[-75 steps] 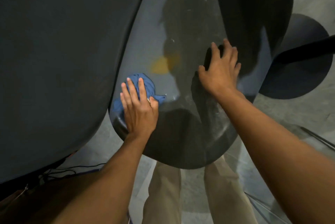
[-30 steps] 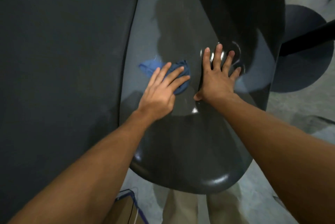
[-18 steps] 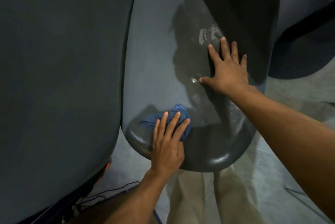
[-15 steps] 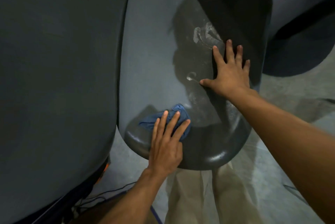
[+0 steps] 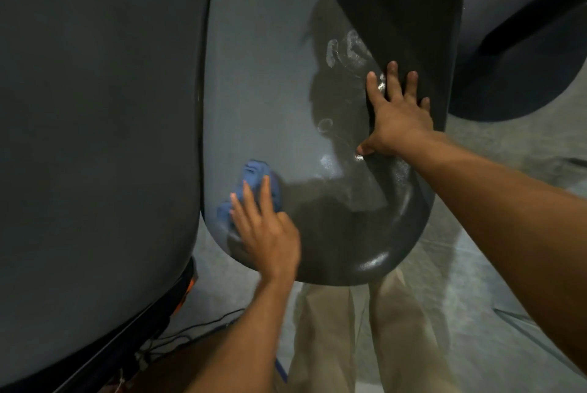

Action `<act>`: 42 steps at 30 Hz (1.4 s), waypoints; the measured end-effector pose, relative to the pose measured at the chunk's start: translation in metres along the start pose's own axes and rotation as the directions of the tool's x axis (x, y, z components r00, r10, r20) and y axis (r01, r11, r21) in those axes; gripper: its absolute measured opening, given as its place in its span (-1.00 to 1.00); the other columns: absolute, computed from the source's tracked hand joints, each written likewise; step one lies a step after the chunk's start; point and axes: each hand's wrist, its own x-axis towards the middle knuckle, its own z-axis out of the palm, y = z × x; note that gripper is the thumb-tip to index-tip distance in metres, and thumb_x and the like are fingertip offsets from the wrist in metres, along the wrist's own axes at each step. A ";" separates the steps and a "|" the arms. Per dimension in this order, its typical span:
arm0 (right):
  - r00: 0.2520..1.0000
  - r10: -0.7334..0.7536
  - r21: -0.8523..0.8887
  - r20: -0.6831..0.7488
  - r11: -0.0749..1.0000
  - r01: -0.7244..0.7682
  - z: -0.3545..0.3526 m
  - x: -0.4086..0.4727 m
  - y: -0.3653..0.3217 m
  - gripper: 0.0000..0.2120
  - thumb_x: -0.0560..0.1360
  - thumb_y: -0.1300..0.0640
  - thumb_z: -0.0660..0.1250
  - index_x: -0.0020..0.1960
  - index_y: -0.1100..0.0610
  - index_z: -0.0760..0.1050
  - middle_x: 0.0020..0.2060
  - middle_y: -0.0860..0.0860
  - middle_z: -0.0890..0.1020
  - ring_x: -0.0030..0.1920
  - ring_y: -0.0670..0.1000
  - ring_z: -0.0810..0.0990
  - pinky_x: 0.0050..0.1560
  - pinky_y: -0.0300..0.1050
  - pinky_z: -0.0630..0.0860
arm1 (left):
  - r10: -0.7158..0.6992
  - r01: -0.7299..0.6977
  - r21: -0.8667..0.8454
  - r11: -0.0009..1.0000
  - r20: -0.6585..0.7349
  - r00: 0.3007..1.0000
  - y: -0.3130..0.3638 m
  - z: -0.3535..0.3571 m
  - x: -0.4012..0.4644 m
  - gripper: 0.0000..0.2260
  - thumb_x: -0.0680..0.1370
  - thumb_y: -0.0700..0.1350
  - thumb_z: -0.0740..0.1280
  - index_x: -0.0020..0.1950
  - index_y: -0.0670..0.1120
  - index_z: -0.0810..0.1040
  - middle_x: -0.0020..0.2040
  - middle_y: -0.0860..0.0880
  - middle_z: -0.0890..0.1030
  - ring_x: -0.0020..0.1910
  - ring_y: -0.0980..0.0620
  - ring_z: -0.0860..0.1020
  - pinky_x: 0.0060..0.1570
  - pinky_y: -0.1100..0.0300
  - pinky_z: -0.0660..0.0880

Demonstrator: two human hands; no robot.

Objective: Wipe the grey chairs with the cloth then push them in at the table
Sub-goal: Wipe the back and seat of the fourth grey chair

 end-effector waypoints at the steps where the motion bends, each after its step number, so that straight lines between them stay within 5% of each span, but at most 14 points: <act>1: 1.000 0.002 0.000 0.000 1.000 -0.002 0.000 0.000 0.000 0.32 0.30 -0.10 0.64 0.63 -0.08 -0.34 0.58 0.00 -0.41 0.58 0.24 -0.37 0.55 0.36 -0.09 | 0.037 -0.036 -0.010 0.999 0.038 0.999 0.018 0.006 -0.018 -0.34 0.52 -0.22 0.20 0.63 0.06 0.25 0.64 -0.14 0.20 0.66 -0.22 0.00 0.61 -0.23 0.01; 3: 1.000 0.003 -0.008 0.000 1.000 -0.003 -0.001 0.000 0.000 0.32 0.30 -0.10 0.64 0.63 -0.09 -0.34 0.58 -0.01 -0.41 0.59 0.23 -0.36 0.56 0.36 -0.07 | 0.213 -0.210 -0.040 0.977 0.142 0.967 0.049 0.016 -0.057 -0.28 0.51 -0.18 0.26 0.66 0.11 0.17 0.68 -0.06 0.11 0.67 -0.15 -0.10 0.62 -0.19 -0.07; 6: 1.000 -0.003 -0.005 0.001 1.000 0.003 -0.002 0.000 0.002 0.30 0.31 -0.09 0.63 0.63 -0.10 -0.33 0.59 -0.02 -0.40 0.59 0.22 -0.35 0.56 0.34 -0.06 | 0.502 -0.511 -0.053 0.858 0.301 0.811 0.067 0.021 -0.099 -0.29 0.53 -0.11 0.29 0.65 0.15 0.14 0.69 -0.02 0.06 0.67 -0.17 -0.10 0.61 -0.21 -0.03; 10: 1.000 -0.029 -0.008 -0.001 1.000 0.029 -0.004 -0.001 0.007 0.26 0.34 -0.07 0.62 0.64 -0.11 -0.30 0.60 -0.03 -0.38 0.60 0.21 -0.32 0.56 0.31 -0.04 | 0.693 -0.724 -0.003 0.690 0.293 0.659 0.017 0.012 -0.069 -0.39 0.49 -0.06 0.20 0.58 0.12 0.29 0.61 -0.04 0.30 0.63 -0.21 0.13 0.57 -0.21 0.13; 13: 0.999 -0.042 0.005 0.000 0.999 0.042 -0.004 -0.001 0.008 0.20 0.39 0.00 0.59 0.64 -0.11 -0.28 0.60 -0.03 -0.36 0.61 0.20 -0.31 0.56 0.30 -0.03 | 0.561 -0.596 0.094 0.798 0.247 0.790 -0.035 -0.011 -0.027 -0.32 0.50 -0.14 0.28 0.62 0.09 0.21 0.63 -0.11 0.24 0.64 -0.22 0.11 0.55 -0.29 0.16; 15: 0.999 -0.049 0.012 0.002 0.999 0.049 -0.005 0.000 0.010 0.12 0.45 0.07 0.54 0.64 -0.12 -0.26 0.60 -0.03 -0.36 0.61 0.20 -0.31 0.57 0.30 -0.04 | 0.278 -0.294 0.087 0.952 0.155 0.948 -0.048 -0.016 0.005 -0.35 0.53 -0.15 0.24 0.63 0.06 0.22 0.61 -0.18 0.27 0.63 -0.26 0.11 0.54 -0.32 0.16; 17: 0.998 -0.061 0.018 0.008 0.998 0.061 -0.006 0.002 0.012 0.05 0.50 0.12 0.48 0.64 -0.12 -0.25 0.61 -0.03 -0.35 0.61 0.20 -0.31 0.57 0.31 -0.04 | 0.015 -0.016 0.031 0.999 0.050 0.999 -0.032 -0.008 0.033 -0.39 0.52 -0.08 0.11 0.61 -0.02 0.30 0.56 -0.28 0.31 0.60 -0.35 0.14 0.54 -0.32 0.14; 21: 0.998 -0.062 0.044 0.017 0.997 0.061 -0.010 0.008 0.014 -0.07 0.56 0.16 0.36 0.64 -0.15 -0.22 0.61 -0.05 -0.32 0.61 0.19 -0.28 0.57 0.31 -0.01 | 0.099 -0.099 -0.003 0.995 0.003 0.995 0.052 0.026 0.045 -0.39 0.52 -0.03 0.12 0.58 -0.12 0.36 0.53 -0.31 0.37 0.55 -0.41 0.23 0.51 -0.36 0.17; 26: 0.997 -0.070 0.014 0.017 0.997 0.070 -0.023 0.005 0.014 -0.21 0.60 0.17 0.25 0.64 -0.17 -0.12 0.63 -0.06 -0.25 0.63 0.19 -0.17 0.55 0.26 0.08 | 0.615 -0.612 -0.084 0.787 0.198 0.764 0.130 0.050 -0.037 -0.45 0.57 -0.04 0.16 0.58 -0.08 0.35 0.61 -0.21 0.27 0.63 -0.31 0.07 0.54 -0.32 0.09; 31: 0.996 -0.085 0.043 -0.015 0.995 0.086 -0.026 0.002 0.018 -0.32 0.62 0.18 0.16 0.63 -0.20 -0.02 0.64 -0.07 -0.17 0.63 0.18 -0.11 0.54 0.22 0.09 | 0.738 -0.791 0.012 0.612 0.350 0.577 0.077 0.031 -0.042 -0.38 0.49 0.01 0.15 0.59 0.08 0.29 0.63 -0.07 0.25 0.65 -0.21 0.08 0.58 -0.21 0.13; 34: 0.996 -0.089 0.075 -0.025 0.993 0.090 -0.021 0.004 0.020 -0.31 0.61 0.19 0.15 0.63 -0.20 -0.01 0.64 -0.08 -0.17 0.64 0.15 -0.13 0.55 0.20 0.09 | 0.637 -0.675 0.090 0.732 0.260 0.726 0.020 0.008 0.000 -0.36 0.43 -0.05 0.16 0.56 0.05 0.29 0.56 -0.17 0.37 0.59 -0.29 0.23 0.50 -0.29 0.26; 37: 0.996 -0.085 0.115 -0.007 0.990 0.085 -0.021 0.005 0.020 -0.31 0.61 0.17 0.17 0.63 -0.19 -0.01 0.64 -0.08 -0.19 0.64 0.14 -0.16 0.56 0.22 0.08 | 0.293 -0.308 0.099 0.946 0.142 0.945 0.007 -0.001 0.058 -0.40 0.50 -0.06 0.11 0.58 -0.03 0.33 0.53 -0.25 0.37 0.59 -0.34 0.19 0.51 -0.32 0.22; 39: 0.997 -0.078 0.148 0.001 0.986 0.077 -0.022 0.006 0.018 -0.32 0.61 0.16 0.17 0.63 -0.19 0.01 0.64 -0.09 -0.18 0.64 0.14 -0.16 0.56 0.24 0.06 | 0.173 -0.178 0.088 0.980 0.058 0.983 0.038 0.008 0.086 -0.40 0.54 -0.06 0.13 0.61 -0.08 0.31 0.55 -0.27 0.34 0.59 -0.38 0.16 0.54 -0.31 0.14; 42: 0.997 -0.081 0.213 -0.019 0.973 0.083 -0.031 0.003 0.017 -0.40 0.62 0.17 0.16 0.61 -0.16 0.13 0.65 -0.05 -0.06 0.63 0.15 -0.05 0.56 0.17 0.06 | 0.259 -0.264 0.070 0.962 0.077 0.963 0.109 0.028 0.093 -0.36 0.56 -0.07 0.21 0.65 -0.05 0.20 0.62 -0.21 0.23 0.63 -0.32 0.05 0.59 -0.24 0.01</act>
